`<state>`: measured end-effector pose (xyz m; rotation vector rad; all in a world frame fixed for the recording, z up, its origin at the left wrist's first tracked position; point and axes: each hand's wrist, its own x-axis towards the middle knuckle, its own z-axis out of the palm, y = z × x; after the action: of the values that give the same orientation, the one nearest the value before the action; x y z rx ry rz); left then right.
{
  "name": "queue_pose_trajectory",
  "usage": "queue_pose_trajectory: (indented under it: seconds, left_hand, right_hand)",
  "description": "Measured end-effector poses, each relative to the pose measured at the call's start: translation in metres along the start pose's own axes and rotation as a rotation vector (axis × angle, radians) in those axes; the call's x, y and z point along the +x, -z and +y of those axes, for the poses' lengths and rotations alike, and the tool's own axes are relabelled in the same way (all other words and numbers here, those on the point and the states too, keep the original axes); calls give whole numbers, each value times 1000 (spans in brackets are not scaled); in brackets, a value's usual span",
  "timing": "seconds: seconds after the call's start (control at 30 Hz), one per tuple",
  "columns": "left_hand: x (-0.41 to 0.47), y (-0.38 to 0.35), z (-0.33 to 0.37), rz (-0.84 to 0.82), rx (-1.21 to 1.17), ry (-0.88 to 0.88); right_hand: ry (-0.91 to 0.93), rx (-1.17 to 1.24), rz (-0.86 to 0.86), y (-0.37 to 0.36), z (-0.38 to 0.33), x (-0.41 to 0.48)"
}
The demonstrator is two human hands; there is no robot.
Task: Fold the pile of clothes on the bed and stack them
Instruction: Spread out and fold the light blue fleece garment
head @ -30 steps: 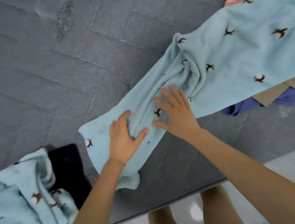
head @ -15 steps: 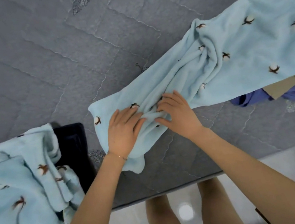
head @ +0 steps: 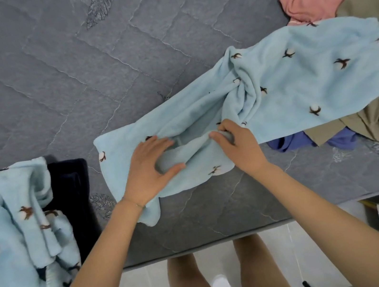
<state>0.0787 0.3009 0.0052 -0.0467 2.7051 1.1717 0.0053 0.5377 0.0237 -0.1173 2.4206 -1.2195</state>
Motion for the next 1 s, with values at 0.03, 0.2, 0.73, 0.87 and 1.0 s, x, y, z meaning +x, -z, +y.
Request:
queue_pose_trajectory:
  seconds: [0.03,0.2,0.73,0.87,1.0]
  left_hand:
    - [3,-10,9,-60,-40,-8]
    - [16,-50,49,-83,-164,202]
    - [-1,-88,74,-201,-276,196]
    - [2,-43,13,75,3,201]
    - [-6,-8,-37,103,149,309]
  right_hand:
    - [5,-16,7,4,1,0]
    - [-1,-178,-10,35,15,-1]
    - [-61,-372,-86,43,55,-5]
    - [114,-413,-109,7,39,10]
    - [190,-481,-146,-19,31,43]
